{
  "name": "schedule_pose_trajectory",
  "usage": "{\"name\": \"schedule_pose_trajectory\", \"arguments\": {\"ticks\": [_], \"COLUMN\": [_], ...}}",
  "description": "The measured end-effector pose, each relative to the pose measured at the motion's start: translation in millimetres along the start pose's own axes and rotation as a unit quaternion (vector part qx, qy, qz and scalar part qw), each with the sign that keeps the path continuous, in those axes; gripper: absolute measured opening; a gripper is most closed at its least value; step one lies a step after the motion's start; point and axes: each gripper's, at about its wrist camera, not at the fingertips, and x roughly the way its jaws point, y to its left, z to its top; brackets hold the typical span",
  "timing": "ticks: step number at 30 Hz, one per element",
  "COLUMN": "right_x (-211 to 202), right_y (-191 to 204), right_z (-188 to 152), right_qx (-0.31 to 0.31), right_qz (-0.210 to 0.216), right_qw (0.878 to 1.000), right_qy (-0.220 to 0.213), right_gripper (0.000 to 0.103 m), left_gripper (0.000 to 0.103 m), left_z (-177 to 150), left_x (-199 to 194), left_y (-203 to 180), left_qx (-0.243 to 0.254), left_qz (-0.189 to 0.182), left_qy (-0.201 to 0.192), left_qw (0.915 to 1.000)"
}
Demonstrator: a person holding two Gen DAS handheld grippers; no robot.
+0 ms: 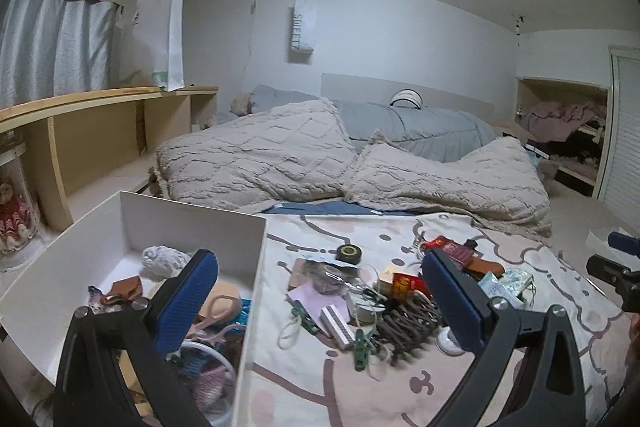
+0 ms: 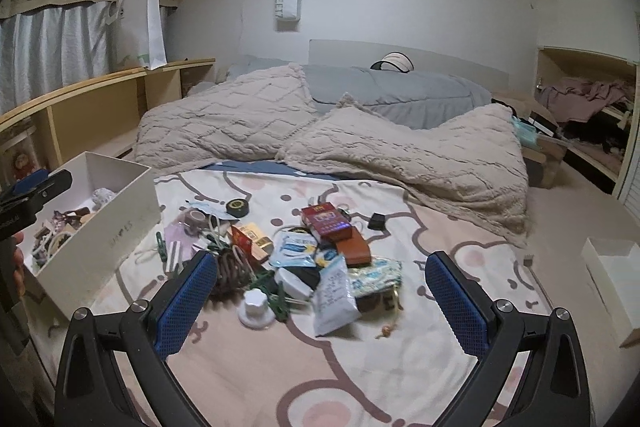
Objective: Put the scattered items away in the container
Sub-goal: 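Move both grippers back over the item pile on the bed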
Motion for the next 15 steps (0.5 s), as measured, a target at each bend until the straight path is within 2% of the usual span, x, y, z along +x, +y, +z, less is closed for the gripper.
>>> {"name": "schedule_pose_trajectory", "arguments": {"ticks": [10,15], "right_x": [6,18], "right_y": [-10,-21], "right_z": [-17,-25], "right_qx": [-0.005,0.013], "right_qz": [-0.018,0.006], "right_qw": [1.000,0.999], "right_qy": [0.011,0.042], "right_gripper": [0.103,0.103], "left_gripper": [0.103,0.103], "left_z": [-20,-32], "left_x": [13,25], "left_y": [-31,-42], "left_qx": [0.024,0.034], "left_qz": [-0.030,-0.037], "left_qy": [0.016,0.035], "left_qw": [0.9991,0.9981]}}
